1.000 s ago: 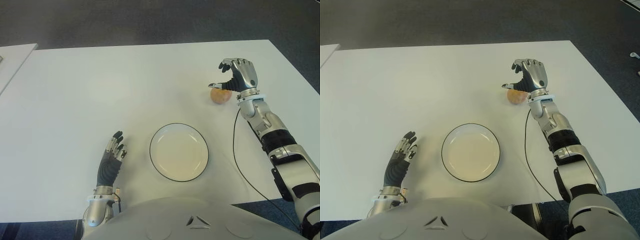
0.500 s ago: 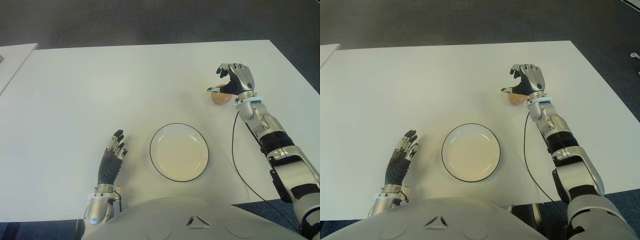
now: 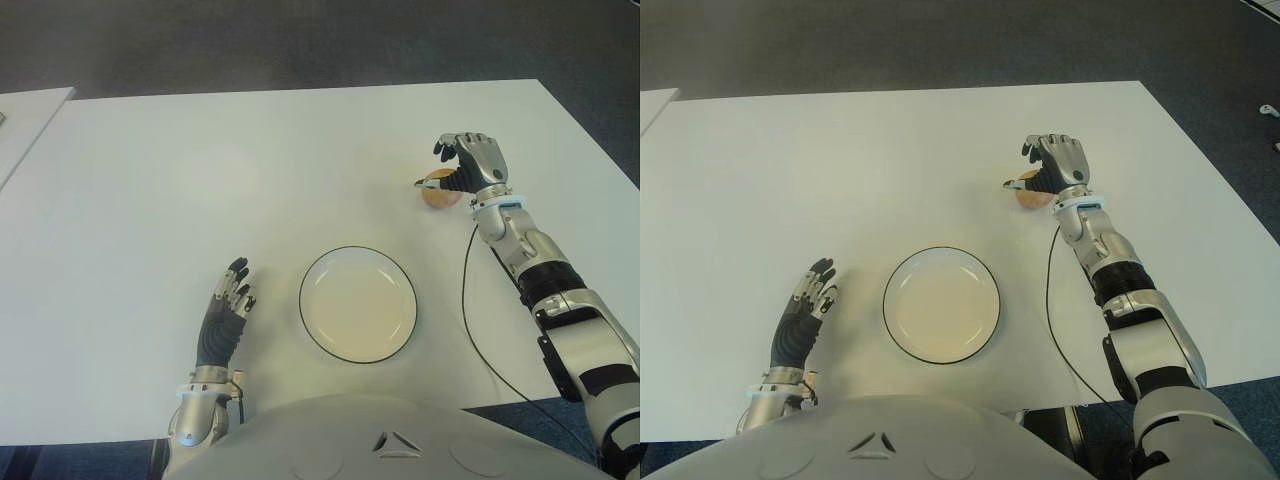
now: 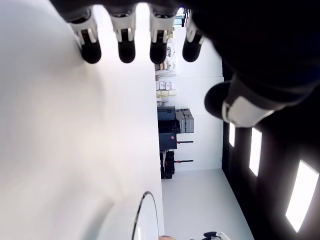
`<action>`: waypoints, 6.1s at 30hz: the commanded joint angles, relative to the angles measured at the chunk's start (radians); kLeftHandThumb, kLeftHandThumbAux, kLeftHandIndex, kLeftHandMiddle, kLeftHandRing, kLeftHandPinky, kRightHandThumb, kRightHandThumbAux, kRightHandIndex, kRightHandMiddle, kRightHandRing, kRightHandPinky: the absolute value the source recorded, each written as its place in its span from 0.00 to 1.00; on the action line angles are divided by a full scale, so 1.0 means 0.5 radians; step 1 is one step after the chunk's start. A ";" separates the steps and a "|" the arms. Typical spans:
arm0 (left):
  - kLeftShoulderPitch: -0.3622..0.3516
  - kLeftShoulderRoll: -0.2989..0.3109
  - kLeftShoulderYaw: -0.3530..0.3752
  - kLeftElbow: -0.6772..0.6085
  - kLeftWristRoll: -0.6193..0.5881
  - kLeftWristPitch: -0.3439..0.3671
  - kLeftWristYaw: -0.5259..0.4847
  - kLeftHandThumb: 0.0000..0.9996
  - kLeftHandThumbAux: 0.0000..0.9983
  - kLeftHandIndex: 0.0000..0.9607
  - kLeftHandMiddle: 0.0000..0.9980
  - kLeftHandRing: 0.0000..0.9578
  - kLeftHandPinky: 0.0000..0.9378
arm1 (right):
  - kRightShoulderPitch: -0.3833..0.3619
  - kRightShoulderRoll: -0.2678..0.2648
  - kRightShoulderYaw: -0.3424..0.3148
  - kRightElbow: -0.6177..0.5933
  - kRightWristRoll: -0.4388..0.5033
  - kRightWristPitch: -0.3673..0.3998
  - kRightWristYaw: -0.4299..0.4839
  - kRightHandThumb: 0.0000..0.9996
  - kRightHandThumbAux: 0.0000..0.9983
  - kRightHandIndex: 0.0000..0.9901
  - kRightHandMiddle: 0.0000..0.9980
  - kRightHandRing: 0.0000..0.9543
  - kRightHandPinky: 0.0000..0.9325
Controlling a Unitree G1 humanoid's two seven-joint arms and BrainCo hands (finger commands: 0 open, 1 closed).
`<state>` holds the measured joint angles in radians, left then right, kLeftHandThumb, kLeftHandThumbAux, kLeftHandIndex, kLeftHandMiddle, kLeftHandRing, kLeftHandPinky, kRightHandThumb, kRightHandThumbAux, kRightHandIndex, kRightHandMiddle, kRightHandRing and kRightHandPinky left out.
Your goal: Put the apples into the plate.
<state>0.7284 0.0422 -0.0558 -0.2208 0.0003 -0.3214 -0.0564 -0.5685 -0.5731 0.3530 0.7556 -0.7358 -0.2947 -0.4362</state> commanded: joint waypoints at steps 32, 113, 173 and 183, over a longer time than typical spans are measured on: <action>0.012 0.046 0.052 0.101 -0.055 -0.067 -0.036 0.06 0.50 0.01 0.00 0.00 0.00 | -0.249 -0.091 0.322 0.506 -0.208 0.220 0.611 0.22 0.15 0.00 0.00 0.00 0.00; 0.200 0.039 0.062 0.011 -0.001 -0.197 -0.012 0.04 0.49 0.01 0.00 0.00 0.00 | -0.166 0.230 0.408 0.982 -0.038 0.121 0.021 0.35 0.23 0.12 0.14 0.13 0.17; 0.181 0.006 0.045 0.029 -0.013 -0.299 -0.020 0.03 0.52 0.00 0.00 0.00 0.00 | -0.136 0.239 0.236 1.010 0.098 -0.089 -0.329 0.74 0.71 0.45 0.84 0.86 0.85; 0.172 -0.003 0.044 0.035 -0.014 -0.301 -0.019 0.03 0.52 0.00 0.00 0.00 0.00 | -0.189 0.209 0.202 0.960 0.107 -0.146 -0.343 0.74 0.71 0.45 0.84 0.86 0.82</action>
<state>0.8153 0.0445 -0.0241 -0.2009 -0.0074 -0.4842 -0.0633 -0.6636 -0.4579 0.4601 1.2518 -0.6941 -0.3442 -0.6126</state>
